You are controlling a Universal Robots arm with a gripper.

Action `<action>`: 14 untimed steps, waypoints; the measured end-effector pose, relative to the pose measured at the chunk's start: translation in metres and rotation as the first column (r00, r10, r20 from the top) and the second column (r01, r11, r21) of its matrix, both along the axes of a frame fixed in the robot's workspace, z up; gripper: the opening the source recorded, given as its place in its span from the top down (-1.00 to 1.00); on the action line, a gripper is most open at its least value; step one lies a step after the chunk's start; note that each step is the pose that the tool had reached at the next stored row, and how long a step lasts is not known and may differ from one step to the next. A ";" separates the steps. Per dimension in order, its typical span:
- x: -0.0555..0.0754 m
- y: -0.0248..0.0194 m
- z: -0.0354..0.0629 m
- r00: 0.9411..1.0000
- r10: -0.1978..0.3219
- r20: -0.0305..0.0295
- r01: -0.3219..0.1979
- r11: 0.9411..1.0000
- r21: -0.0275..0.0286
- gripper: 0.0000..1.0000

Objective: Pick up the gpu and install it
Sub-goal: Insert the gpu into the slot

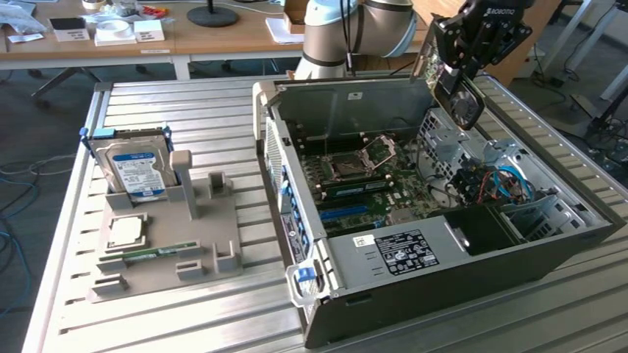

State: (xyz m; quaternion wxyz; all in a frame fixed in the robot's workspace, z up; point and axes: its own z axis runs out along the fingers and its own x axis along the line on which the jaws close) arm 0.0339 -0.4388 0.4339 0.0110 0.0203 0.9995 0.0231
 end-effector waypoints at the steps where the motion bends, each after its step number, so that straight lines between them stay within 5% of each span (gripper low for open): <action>1: 0.000 0.0000 0.0000 1.000 0.007 0.000 -0.007 1.000 0.000 0.47; 8: 0.000 0.0000 -0.0003 0.995 0.101 0.000 -0.101 0.995 0.000 0.47; 14: 0.000 0.0000 -0.0008 0.978 0.209 0.000 -0.209 0.978 0.000 0.47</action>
